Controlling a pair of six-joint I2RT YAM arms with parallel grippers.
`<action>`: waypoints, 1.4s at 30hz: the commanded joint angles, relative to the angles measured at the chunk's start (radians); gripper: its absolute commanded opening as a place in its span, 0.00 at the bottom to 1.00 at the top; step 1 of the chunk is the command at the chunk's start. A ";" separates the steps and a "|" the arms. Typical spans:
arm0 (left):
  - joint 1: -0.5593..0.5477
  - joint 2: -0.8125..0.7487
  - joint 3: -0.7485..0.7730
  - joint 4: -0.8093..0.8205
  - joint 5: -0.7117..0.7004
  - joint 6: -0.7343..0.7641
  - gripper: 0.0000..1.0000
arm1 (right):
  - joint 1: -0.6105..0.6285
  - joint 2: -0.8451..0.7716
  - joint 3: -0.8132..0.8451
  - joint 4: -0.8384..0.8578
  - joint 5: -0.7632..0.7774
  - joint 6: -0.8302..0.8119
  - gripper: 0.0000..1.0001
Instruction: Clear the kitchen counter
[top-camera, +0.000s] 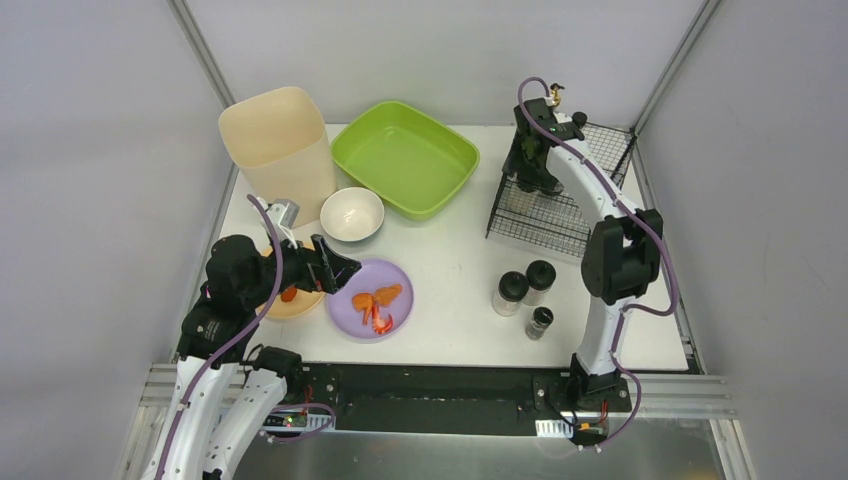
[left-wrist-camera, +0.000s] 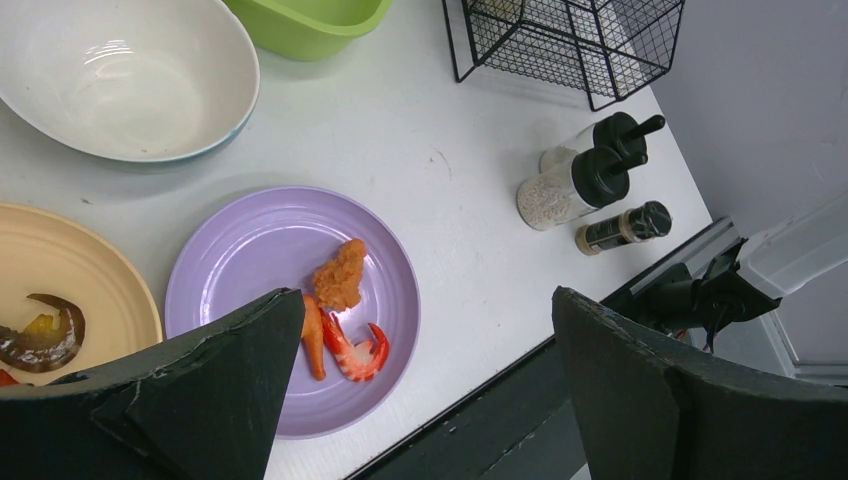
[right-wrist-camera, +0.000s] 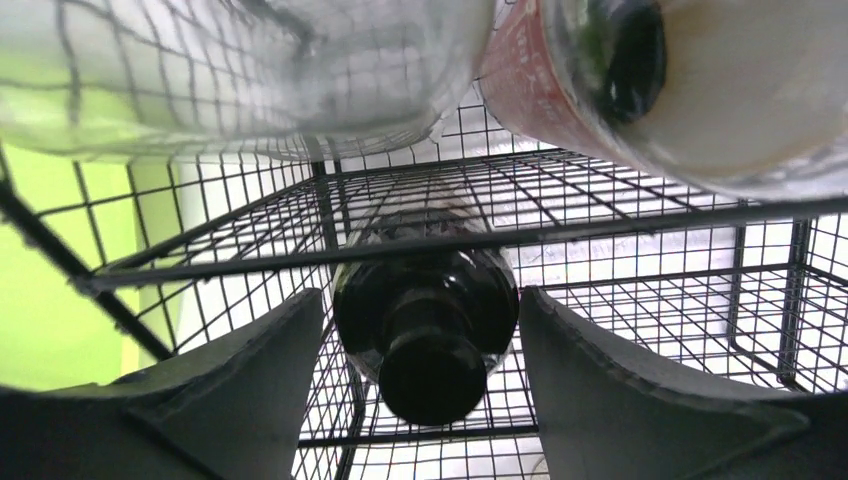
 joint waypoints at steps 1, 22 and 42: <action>0.012 0.007 0.002 0.033 0.018 0.002 1.00 | 0.025 -0.113 -0.006 -0.024 0.014 -0.006 0.75; 0.012 0.009 0.001 0.032 0.012 0.003 1.00 | 0.234 -0.571 -0.315 -0.103 0.105 0.001 0.82; 0.012 0.019 0.002 0.033 0.026 0.002 1.00 | 0.512 -0.874 -0.748 -0.161 0.110 0.145 0.86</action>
